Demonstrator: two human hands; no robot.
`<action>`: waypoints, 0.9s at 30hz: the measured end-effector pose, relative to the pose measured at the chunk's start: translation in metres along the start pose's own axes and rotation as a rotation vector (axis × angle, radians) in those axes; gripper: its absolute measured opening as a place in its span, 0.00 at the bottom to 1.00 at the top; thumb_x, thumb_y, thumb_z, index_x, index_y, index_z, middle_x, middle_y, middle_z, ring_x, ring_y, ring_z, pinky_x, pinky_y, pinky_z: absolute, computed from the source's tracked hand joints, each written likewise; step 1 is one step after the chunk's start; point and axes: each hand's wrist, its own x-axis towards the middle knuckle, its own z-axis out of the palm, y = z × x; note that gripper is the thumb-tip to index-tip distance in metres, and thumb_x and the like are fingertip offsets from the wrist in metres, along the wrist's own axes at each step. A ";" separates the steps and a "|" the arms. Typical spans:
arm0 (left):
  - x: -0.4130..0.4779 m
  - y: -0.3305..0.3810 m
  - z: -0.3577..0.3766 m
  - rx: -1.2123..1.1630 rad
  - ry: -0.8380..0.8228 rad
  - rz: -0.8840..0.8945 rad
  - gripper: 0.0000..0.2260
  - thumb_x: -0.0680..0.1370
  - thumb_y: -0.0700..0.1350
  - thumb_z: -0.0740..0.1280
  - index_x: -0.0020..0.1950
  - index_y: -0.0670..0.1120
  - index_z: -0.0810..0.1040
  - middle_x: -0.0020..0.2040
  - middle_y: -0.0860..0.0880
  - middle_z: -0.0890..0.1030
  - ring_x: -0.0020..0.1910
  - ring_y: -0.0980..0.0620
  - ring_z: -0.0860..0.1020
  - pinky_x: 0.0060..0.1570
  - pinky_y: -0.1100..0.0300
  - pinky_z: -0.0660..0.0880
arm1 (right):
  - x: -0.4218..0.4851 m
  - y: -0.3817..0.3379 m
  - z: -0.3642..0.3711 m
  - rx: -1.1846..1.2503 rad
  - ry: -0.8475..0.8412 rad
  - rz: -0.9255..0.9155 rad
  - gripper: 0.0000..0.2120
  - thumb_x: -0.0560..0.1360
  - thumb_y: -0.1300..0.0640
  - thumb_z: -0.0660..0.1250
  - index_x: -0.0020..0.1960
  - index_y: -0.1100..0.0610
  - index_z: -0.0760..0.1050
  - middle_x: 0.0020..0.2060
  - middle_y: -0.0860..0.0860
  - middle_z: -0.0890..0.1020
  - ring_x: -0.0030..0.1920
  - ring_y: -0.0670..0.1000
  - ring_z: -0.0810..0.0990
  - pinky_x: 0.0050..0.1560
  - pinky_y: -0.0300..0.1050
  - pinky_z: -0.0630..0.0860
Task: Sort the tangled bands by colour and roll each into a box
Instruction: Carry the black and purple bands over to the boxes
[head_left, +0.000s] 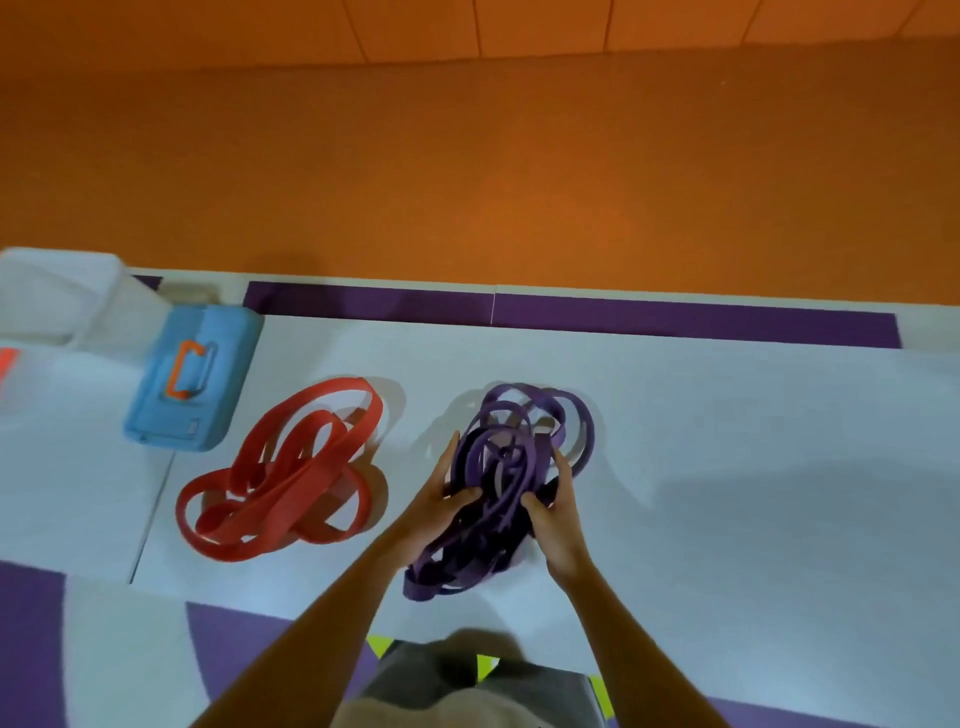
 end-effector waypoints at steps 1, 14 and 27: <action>-0.005 0.002 0.001 -0.029 0.009 0.006 0.35 0.83 0.42 0.70 0.74 0.77 0.58 0.73 0.56 0.78 0.73 0.52 0.77 0.69 0.54 0.77 | -0.003 -0.002 -0.001 0.023 -0.017 0.003 0.35 0.80 0.73 0.63 0.78 0.43 0.63 0.59 0.56 0.85 0.60 0.60 0.85 0.61 0.65 0.82; -0.067 0.015 -0.007 -0.393 0.088 0.314 0.31 0.85 0.34 0.62 0.83 0.59 0.61 0.73 0.41 0.78 0.70 0.38 0.79 0.64 0.50 0.80 | -0.040 -0.067 0.014 -0.018 -0.085 -0.272 0.31 0.79 0.59 0.70 0.73 0.31 0.70 0.54 0.51 0.86 0.55 0.53 0.86 0.56 0.45 0.84; -0.181 -0.002 -0.124 -0.680 0.108 0.502 0.30 0.84 0.41 0.68 0.81 0.64 0.64 0.74 0.44 0.78 0.68 0.39 0.81 0.56 0.43 0.82 | -0.137 -0.113 0.156 -0.059 -0.215 -0.374 0.28 0.74 0.49 0.75 0.71 0.33 0.74 0.52 0.58 0.86 0.56 0.65 0.83 0.59 0.65 0.80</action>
